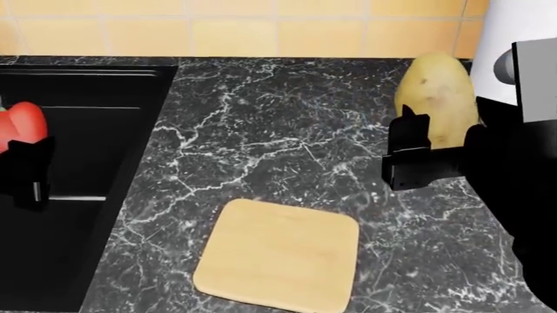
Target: Pick the vegetables from the sink and place them on the cutting board.
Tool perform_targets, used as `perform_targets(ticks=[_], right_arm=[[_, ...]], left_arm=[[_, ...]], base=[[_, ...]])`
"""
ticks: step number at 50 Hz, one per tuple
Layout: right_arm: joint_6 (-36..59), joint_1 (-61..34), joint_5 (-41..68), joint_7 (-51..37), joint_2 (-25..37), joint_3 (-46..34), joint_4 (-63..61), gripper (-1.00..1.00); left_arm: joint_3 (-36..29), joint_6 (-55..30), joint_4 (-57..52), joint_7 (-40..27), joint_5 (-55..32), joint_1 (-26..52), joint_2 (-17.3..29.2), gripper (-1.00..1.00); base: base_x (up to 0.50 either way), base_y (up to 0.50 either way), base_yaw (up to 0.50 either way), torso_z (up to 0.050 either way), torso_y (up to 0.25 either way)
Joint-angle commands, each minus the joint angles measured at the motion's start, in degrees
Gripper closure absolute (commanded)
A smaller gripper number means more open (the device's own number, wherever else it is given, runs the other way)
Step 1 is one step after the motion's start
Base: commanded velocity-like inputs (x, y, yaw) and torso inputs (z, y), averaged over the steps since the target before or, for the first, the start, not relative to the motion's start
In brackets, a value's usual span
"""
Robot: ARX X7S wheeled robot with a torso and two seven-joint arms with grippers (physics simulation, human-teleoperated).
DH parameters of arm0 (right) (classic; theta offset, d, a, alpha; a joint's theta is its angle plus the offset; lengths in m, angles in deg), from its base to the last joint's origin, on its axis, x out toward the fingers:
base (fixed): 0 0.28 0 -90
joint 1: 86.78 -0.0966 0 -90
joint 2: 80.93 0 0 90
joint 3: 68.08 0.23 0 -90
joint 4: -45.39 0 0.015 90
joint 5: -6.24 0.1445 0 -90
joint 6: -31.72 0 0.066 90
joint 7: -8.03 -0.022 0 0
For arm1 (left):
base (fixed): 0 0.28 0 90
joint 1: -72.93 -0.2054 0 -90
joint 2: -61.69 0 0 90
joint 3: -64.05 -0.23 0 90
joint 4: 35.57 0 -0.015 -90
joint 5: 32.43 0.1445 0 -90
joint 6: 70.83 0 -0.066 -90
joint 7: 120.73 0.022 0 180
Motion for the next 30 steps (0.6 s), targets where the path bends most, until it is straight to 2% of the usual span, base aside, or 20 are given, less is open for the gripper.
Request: perform_targets(ticks=[1,21,30], right_arm=[[0.1,0.0,-1.3,1.4,-0.6,0.4,0.0,1.00],[2.4,-1.7,0.6,0.4,-1.0,-0.3,0.7,1.00],[12.2,-9.1,6.3,-2.1,-3.9,-4.1,3.5,1.00]], left_arm=[[0.7,0.8,0.8,0.2,0.5,0.6,0.1,1.00],[-1.6,2.4,0.9,0.3,1.1,0.9,0.6,1.00],[-1.4,3.3,1.6,0.2,1.3,0.8,1.0,1.00]], base=[[0.19,0.00,0.00,0.000,0.000],[0.01,0.00,0.00,0.000,0.000],[0.00,0.00,0.00,0.000,0.000]])
